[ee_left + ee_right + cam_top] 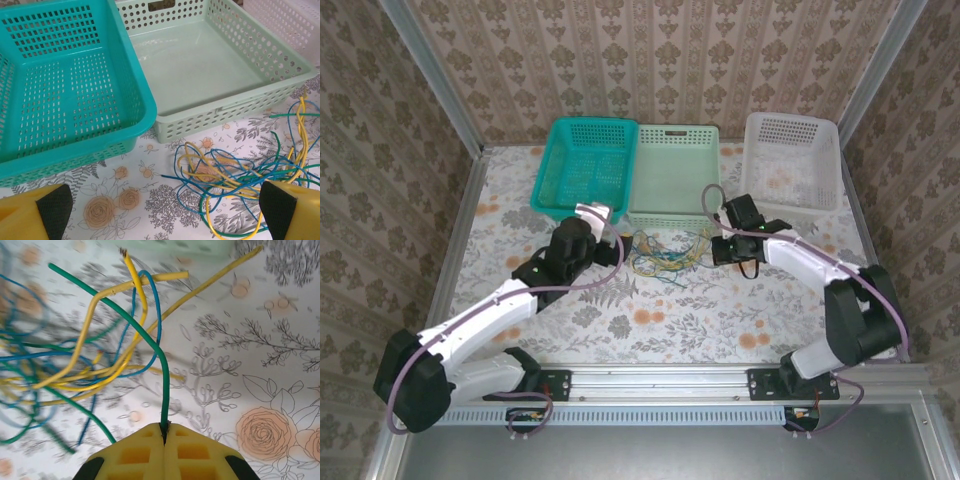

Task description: Untangle the cables

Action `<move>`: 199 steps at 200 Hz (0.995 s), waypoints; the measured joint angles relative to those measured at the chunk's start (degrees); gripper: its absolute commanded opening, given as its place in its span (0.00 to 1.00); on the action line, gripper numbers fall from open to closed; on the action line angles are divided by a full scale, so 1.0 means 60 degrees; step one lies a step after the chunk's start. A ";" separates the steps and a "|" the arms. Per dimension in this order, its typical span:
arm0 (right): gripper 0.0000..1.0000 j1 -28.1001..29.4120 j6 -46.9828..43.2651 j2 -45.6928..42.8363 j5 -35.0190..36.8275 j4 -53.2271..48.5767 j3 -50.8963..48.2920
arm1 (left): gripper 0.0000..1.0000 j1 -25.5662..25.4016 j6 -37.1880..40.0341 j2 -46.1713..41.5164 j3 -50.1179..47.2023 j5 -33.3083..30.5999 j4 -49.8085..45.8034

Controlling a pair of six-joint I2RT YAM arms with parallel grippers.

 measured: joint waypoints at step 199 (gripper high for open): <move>0.00 0.0565 -0.0004 -0.2280 -0.2076 -0.0616 0.0667 | 0.74 -0.1082 -0.0328 0.3931 0.2455 0.3683 0.1647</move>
